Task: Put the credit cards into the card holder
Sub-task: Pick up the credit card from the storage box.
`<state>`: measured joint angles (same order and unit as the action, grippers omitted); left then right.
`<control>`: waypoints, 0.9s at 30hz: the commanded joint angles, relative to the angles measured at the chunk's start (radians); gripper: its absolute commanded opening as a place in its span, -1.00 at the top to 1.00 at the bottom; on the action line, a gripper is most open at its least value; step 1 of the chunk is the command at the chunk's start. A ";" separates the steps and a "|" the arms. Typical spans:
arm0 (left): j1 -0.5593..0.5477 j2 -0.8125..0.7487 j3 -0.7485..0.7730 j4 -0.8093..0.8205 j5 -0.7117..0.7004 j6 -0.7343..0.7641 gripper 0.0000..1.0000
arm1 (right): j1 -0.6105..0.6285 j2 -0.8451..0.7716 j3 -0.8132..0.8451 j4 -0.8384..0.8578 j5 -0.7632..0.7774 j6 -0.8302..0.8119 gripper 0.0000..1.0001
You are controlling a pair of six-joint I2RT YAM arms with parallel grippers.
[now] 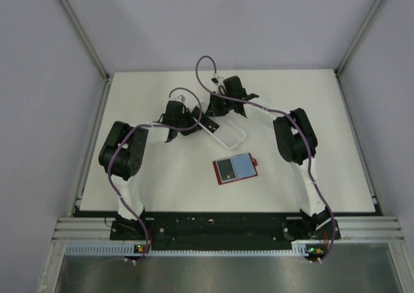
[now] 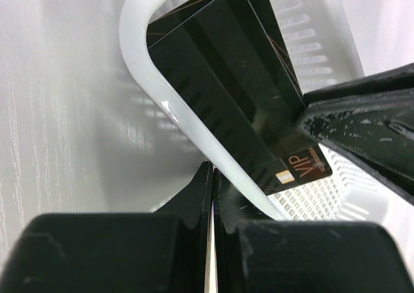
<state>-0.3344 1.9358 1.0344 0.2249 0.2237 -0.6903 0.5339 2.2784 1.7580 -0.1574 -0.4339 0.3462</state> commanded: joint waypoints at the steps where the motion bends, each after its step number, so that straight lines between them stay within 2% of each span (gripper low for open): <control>1: 0.003 0.020 0.029 0.036 0.008 -0.003 1.00 | 0.011 -0.043 -0.005 0.024 -0.103 0.022 0.76; 16: 0.005 0.018 0.027 0.034 0.011 0.000 1.00 | 0.011 -0.017 0.031 -0.050 -0.037 -0.006 0.74; 22: 0.005 0.018 0.027 0.036 0.014 -0.002 1.00 | 0.011 -0.037 0.018 -0.047 -0.006 -0.012 0.98; 27: 0.005 0.014 0.024 0.034 0.014 0.000 1.00 | 0.011 -0.075 -0.011 -0.021 0.026 -0.015 1.00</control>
<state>-0.3332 1.9381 1.0344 0.2291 0.2291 -0.6907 0.5346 2.2772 1.7573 -0.1829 -0.4458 0.3489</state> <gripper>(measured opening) 0.025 0.032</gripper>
